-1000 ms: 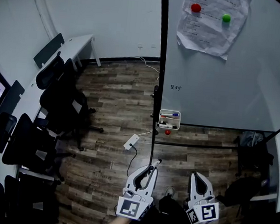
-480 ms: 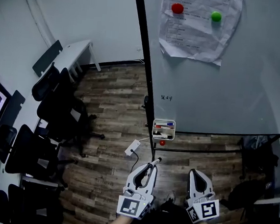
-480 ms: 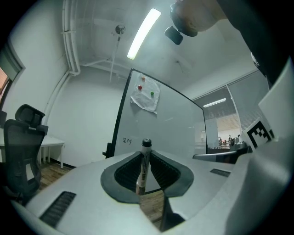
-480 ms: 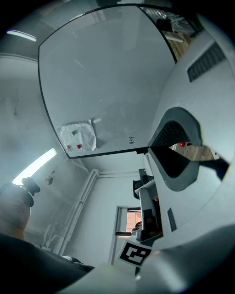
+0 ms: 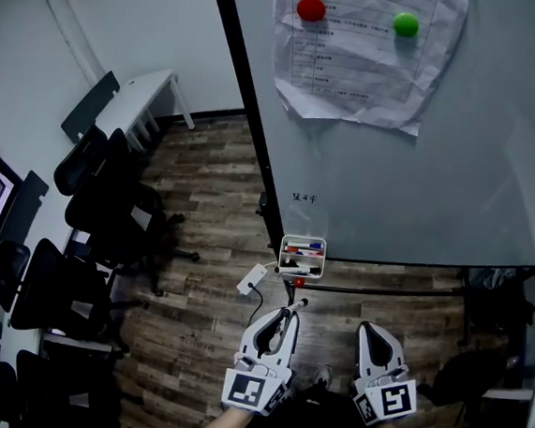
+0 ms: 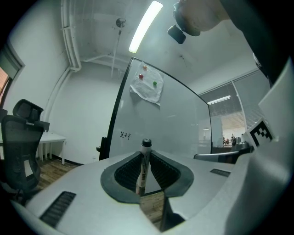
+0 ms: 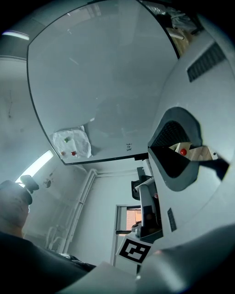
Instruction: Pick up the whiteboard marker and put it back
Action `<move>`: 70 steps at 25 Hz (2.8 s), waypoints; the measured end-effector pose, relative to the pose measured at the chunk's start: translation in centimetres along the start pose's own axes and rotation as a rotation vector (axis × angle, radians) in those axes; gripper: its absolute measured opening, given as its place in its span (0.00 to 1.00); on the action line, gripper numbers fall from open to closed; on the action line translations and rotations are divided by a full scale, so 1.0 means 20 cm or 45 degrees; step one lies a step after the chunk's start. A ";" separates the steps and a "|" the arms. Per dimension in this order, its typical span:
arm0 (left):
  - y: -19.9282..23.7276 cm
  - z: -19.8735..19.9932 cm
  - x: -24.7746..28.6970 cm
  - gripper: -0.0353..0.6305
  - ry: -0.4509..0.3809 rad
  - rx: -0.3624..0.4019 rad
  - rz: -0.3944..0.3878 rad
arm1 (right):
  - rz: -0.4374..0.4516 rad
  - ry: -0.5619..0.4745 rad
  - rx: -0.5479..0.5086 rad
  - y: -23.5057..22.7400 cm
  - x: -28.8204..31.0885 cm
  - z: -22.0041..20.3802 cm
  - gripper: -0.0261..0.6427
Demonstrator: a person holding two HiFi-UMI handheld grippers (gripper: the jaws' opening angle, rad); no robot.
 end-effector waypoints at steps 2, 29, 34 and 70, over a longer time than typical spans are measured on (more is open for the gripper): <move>-0.01 -0.01 0.03 0.16 0.009 0.001 0.013 | 0.006 0.007 0.012 -0.03 0.01 0.00 0.06; 0.11 -0.07 0.23 0.16 0.087 0.033 0.041 | 0.018 0.034 0.070 -0.15 0.21 -0.08 0.06; 0.17 -0.11 0.32 0.16 0.077 0.016 0.006 | -0.014 0.038 0.052 -0.17 0.29 -0.09 0.06; 0.51 -0.29 0.57 0.16 0.162 0.044 0.095 | -0.034 0.152 0.069 -0.26 0.63 -0.24 0.06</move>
Point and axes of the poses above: the fingertips, and each gripper's own axes: x forward along the fingers, y to its left, z out of its top, the point moved 5 cm from there along -x, backward along the fingers, and after that the axes turned 12 degrees about -y, right-handed, at the moved point
